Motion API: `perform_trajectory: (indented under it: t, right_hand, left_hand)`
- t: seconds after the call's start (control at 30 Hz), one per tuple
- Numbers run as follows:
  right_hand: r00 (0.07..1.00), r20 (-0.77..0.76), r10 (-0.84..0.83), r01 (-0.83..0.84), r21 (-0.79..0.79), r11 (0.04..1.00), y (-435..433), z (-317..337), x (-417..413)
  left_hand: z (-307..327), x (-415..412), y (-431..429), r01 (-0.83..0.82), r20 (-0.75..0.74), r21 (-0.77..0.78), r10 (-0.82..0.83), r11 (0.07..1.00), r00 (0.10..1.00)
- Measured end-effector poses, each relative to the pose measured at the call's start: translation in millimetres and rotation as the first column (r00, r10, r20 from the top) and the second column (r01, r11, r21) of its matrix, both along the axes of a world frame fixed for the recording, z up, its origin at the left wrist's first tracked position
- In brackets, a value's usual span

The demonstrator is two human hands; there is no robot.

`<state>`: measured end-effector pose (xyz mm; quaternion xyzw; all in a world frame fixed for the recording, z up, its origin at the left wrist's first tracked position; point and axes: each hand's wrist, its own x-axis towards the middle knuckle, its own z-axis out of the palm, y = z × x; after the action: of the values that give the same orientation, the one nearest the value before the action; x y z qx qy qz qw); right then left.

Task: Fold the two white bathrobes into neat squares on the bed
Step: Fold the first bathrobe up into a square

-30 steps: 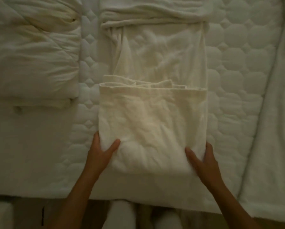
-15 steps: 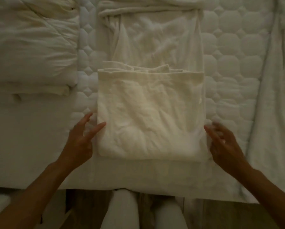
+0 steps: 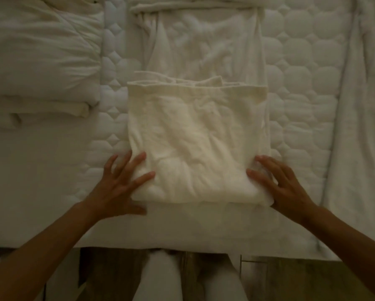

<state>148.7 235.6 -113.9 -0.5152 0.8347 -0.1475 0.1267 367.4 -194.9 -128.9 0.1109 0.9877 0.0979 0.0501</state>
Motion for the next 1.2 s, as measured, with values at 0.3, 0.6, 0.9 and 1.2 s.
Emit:
perform_trajectory:
  t: [0.3, 0.6, 0.9, 1.2]
  right_hand:
    - [1.000, 0.014, -0.005, 0.006, -0.084, 0.996, -5, 12, 1]
    - [0.911, 0.291, -0.294, 0.371, -0.263, 0.891, -51, 120, -43]
    - [0.579, 0.398, -0.712, 0.787, -0.500, 0.361, -170, 168, -199]
    - [0.567, 0.268, -0.779, 0.811, -0.351, 0.468, -292, 143, -436]
  left_hand:
    - [19, 10, 21, -0.192, -0.173, 0.111, 0.209, 0.975, 0.962]
    - [138, -69, 0, -0.531, 0.188, 0.700, 0.594, 0.478, 0.782]
    - [173, -288, -59, -0.427, 0.222, 0.904, 0.834, 0.018, 0.505]
    - [143, -533, -175, -0.695, 0.147, 0.700, 0.918, 0.167, 0.368]
